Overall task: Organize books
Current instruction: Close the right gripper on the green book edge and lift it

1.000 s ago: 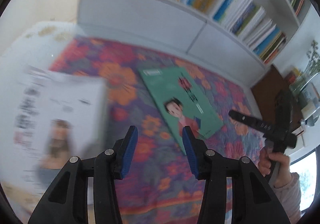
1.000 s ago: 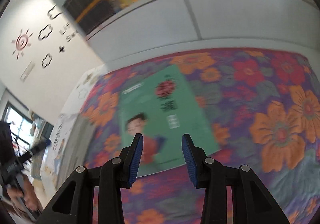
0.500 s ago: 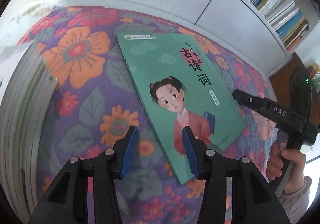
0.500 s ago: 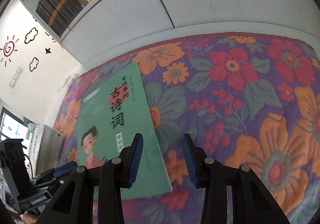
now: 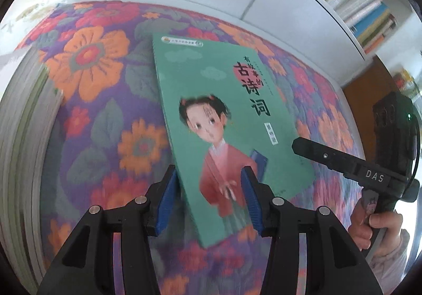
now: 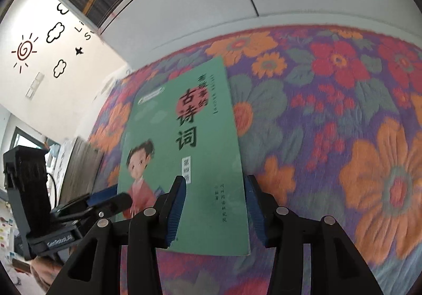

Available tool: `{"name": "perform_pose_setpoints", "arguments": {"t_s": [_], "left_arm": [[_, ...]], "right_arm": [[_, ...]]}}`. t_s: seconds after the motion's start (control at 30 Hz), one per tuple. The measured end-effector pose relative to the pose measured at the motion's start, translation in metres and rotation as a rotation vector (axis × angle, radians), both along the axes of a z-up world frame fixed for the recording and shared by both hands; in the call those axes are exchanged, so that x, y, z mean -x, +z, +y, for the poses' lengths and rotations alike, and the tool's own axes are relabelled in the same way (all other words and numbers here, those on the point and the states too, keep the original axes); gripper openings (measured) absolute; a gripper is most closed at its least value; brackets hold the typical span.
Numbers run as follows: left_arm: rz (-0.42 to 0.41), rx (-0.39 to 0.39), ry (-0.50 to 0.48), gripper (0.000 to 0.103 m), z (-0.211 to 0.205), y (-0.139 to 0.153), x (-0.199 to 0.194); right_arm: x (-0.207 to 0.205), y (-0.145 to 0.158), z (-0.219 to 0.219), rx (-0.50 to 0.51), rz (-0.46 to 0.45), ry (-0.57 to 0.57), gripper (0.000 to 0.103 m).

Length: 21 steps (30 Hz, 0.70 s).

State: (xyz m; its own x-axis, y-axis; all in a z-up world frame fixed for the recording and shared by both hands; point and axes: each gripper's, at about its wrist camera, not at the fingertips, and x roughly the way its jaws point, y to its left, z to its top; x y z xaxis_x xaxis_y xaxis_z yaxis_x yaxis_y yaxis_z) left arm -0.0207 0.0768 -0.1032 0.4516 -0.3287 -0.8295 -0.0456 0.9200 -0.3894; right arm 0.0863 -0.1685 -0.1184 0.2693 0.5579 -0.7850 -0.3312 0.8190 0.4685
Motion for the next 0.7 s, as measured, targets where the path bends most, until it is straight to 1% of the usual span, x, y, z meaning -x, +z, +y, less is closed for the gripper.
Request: {"name": "perform_pose_setpoints", "arguments": {"t_s": [0.1, 0.2, 0.27, 0.33, 0.37, 0.4, 0.43, 0.47, 0.53, 0.6, 0.67, 0.7], "left_arm": [[-0.001, -0.006, -0.045, 0.045, -0.003, 0.000, 0.023], [0.009, -0.006, -0.083, 0.045, -0.005, 0.002, 0.055], [0.016, -0.008, -0.105, 0.045, -0.008, 0.003, 0.075], [0.018, -0.015, -0.149, 0.045, -0.013, 0.005, 0.103], [0.034, 0.003, -0.184, 0.045, -0.015, 0.004, 0.117], [0.026, 0.020, -0.207, 0.045, -0.015, 0.005, 0.130], [0.020, 0.024, -0.219, 0.045, -0.015, 0.007, 0.142], [0.033, 0.030, -0.228, 0.045, -0.014, 0.006, 0.148], [0.040, 0.042, -0.235, 0.045, -0.011, 0.005, 0.152], [0.047, 0.046, -0.237, 0.045, -0.009, 0.004, 0.147], [0.051, 0.050, -0.225, 0.045, -0.007, 0.003, 0.139], [0.052, 0.050, -0.225, 0.045, -0.006, 0.002, 0.137]], "right_arm": [[0.024, 0.000, 0.001, 0.020, 0.011, 0.029, 0.046], [0.063, 0.001, 0.004, 0.058, -0.007, 0.067, 0.046], [0.085, 0.001, 0.003, 0.062, -0.001, 0.076, 0.046], [0.113, 0.000, 0.000, 0.063, 0.013, 0.085, 0.046], [0.129, -0.001, -0.001, 0.069, 0.021, 0.095, 0.046], [0.139, -0.001, -0.002, 0.076, 0.025, 0.104, 0.048], [0.156, 0.000, -0.004, 0.084, 0.024, 0.131, 0.048], [0.170, 0.000, -0.006, 0.076, 0.031, 0.170, 0.048], [0.184, -0.003, -0.012, 0.052, 0.056, 0.200, 0.048], [0.186, -0.004, -0.019, 0.038, 0.048, 0.212, 0.047], [0.176, -0.007, -0.024, 0.006, 0.059, 0.211, 0.045], [0.170, -0.010, -0.026, -0.035, 0.082, 0.200, 0.045]]}}
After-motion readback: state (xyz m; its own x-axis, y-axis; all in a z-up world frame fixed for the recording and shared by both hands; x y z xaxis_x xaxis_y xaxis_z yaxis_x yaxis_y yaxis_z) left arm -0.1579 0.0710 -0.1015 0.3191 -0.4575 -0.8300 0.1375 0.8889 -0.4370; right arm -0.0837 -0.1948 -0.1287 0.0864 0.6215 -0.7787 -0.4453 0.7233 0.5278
